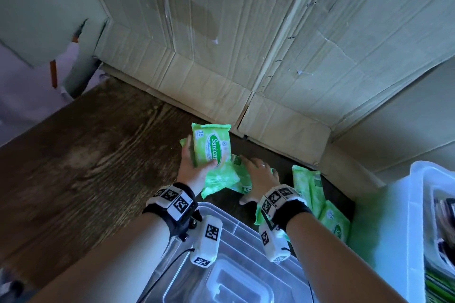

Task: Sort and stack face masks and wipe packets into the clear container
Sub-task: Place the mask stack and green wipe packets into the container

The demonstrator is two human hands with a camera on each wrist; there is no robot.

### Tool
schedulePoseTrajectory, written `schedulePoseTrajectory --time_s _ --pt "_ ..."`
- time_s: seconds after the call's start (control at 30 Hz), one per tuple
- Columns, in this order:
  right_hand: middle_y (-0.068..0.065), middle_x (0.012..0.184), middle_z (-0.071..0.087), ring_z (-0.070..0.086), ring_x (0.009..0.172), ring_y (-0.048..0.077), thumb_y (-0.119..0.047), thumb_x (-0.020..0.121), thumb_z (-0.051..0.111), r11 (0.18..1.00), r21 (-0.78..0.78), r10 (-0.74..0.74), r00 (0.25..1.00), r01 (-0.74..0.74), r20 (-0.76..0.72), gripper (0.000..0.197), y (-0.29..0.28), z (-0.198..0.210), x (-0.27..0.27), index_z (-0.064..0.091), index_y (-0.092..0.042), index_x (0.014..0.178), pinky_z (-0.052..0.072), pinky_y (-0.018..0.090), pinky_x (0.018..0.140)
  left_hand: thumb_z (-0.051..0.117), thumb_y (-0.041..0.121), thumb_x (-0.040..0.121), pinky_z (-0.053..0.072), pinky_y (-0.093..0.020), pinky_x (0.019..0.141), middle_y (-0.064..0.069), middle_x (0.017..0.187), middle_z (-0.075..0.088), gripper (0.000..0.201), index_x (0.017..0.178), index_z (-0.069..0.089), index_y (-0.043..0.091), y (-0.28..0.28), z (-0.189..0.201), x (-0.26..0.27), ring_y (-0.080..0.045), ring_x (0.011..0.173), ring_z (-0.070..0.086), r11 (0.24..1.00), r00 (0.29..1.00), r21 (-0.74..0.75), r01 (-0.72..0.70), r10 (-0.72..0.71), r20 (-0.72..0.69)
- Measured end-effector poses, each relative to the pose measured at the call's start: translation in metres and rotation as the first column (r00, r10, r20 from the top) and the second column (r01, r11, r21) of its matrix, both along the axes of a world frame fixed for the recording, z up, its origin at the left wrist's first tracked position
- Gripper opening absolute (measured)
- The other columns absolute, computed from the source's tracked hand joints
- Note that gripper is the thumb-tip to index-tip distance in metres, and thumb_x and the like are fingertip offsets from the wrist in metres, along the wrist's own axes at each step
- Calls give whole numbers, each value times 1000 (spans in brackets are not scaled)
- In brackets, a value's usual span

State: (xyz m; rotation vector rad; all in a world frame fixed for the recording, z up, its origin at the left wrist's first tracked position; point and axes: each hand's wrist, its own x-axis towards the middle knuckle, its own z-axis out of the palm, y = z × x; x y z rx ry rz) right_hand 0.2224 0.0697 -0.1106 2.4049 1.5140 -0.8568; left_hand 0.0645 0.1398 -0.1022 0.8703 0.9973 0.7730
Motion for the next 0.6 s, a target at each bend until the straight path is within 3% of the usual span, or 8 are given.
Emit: schedulePoseTrajectory --time_s 0.1,0.23,0.3,0.37,0.4,0.43,0.5,0.6 --pt "13 141 30 33 129 33 -36 66 77 997 59 -54 995 49 82 104 5 5 -2 10 -32 145 29 48 103 50 -22 81 51 -15 72 -4 133 44 100 149 -2 31 4 -7 -7 -10 100 57 1000 1000 17 21 -22 17" --pt "17 119 46 50 107 35 -45 71 64 839 347 -420 904 419 -78 77 6 11 -2 28 -24 135 40 43 95 55 -11 85 47 -10 78 -3 144 42 75 145 29 27 4 0 -17 9 93 58 981 984 152 121 -99 -147" --pt "20 115 54 55 100 38 -49 66 55 543 327 -546 621 774 -562 82 10 16 -1 30 -22 139 45 48 92 54 -5 89 55 -24 75 -8 143 45 47 130 53 18 4 5 -18 -8 97 66 972 962 176 153 -106 -252" --pt "19 108 59 57 93 39 -40 66 52 289 -50 -365 62 956 -929 78 11 23 1 36 -12 138 43 53 96 52 -4 90 44 -51 92 -12 140 48 38 122 60 15 3 7 -14 -46 120 45 981 952 124 148 -107 -286" --pt "19 104 60 57 92 39 -32 67 52 259 -225 -256 -158 939 -954 69 11 27 3 44 -7 131 41 55 98 53 -3 90 41 -53 94 -11 139 49 37 120 62 16 2 9 -10 -50 123 38 987 954 100 125 -92 -287" --pt "18 102 61 57 95 37 -28 63 54 273 -321 -216 -268 907 -939 64 11 34 2 51 -4 123 39 55 100 55 0 90 42 -48 94 -7 136 52 35 118 63 19 0 10 -6 -45 125 42 992 962 80 95 -71 -265" --pt "15 99 65 59 94 32 -23 55 60 392 -320 -201 -259 863 -945 59 6 46 -2 59 -5 111 42 49 98 59 14 89 38 -27 91 3 118 60 27 115 63 21 -5 18 -1 -18 117 53 998 981 16 53 -49 -190" --pt "6 91 72 67 86 23 0 72 65 608 -37 -118 45 793 -992 31 2 52 -14 60 -4 103 54 38 82 57 16 90 45 -11 78 11 96 66 32 121 58 10 -13 27 6 2 85 63 991 987 52 124 -118 -109"
